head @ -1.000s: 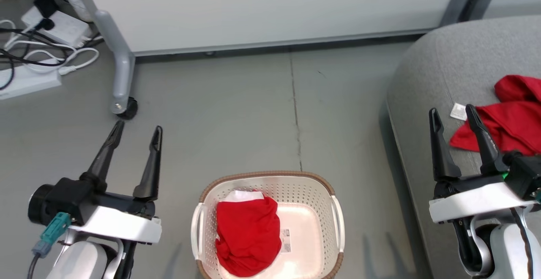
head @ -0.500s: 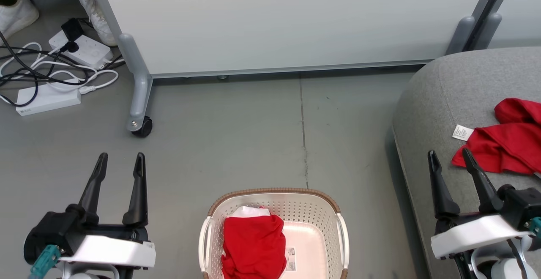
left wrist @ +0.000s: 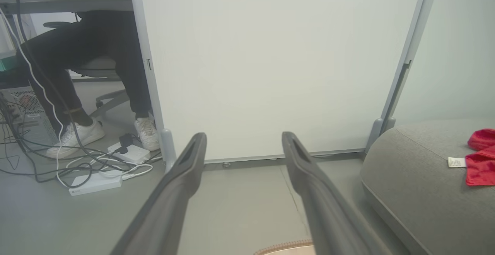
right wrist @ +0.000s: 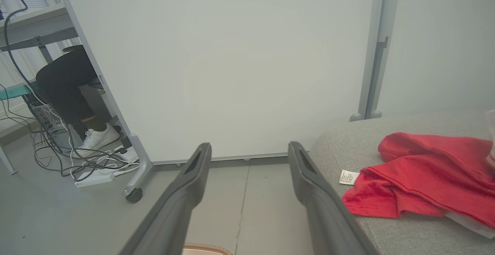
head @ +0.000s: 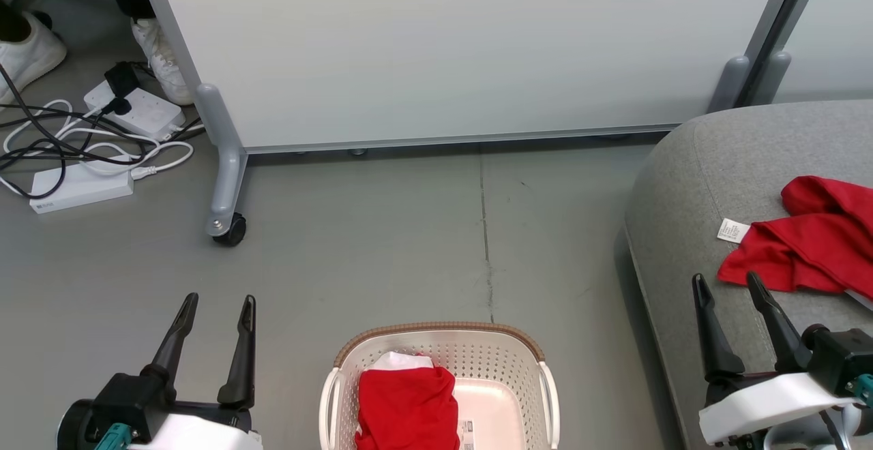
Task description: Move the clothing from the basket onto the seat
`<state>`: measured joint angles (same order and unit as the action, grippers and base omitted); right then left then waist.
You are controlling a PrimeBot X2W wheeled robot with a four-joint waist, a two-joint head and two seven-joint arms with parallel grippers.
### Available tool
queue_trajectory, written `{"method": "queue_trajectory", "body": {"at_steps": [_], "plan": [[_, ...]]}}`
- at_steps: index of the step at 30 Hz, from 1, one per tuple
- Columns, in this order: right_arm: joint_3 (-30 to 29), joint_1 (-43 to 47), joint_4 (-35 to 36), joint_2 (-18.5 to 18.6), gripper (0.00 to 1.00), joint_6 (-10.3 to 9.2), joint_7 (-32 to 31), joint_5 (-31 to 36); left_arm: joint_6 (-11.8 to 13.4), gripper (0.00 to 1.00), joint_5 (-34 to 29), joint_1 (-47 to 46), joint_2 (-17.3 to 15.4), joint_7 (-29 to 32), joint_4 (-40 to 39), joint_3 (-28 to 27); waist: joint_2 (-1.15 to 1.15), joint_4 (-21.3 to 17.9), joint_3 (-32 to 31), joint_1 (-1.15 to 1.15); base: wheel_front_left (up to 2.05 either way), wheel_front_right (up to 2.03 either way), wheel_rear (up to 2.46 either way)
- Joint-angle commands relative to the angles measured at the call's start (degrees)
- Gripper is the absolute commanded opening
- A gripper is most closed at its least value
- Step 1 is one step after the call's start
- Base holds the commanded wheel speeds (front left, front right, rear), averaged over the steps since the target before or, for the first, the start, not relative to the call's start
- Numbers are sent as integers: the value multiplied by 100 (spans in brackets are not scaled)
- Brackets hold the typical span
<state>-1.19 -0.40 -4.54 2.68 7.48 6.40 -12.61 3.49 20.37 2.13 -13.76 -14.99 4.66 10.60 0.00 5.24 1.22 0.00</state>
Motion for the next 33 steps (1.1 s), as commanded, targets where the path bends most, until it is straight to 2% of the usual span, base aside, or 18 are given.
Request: {"method": "queue_trajectory", "body": {"at_steps": [1, 26, 33], "plan": [[11, 84, 27, 40, 100, 3, -26, -3, 19, 100, -48, 24, -33, -24, 63, 10, 0, -11, -15, 0, 0, 0, 0], [17, 98, 169, 40, 100, 3, -139, 98, 49, 100, -129, -170, -81, -24, 335, 74, 0, -19, 66, 0, 0, 0, 0], [-44, -69, 377, 40, 100, 3, -243, 233, -99, 100, -262, -521, -89, -23, 325, 145, 0, 2, 457, 0, 0, 0, 0]]}}
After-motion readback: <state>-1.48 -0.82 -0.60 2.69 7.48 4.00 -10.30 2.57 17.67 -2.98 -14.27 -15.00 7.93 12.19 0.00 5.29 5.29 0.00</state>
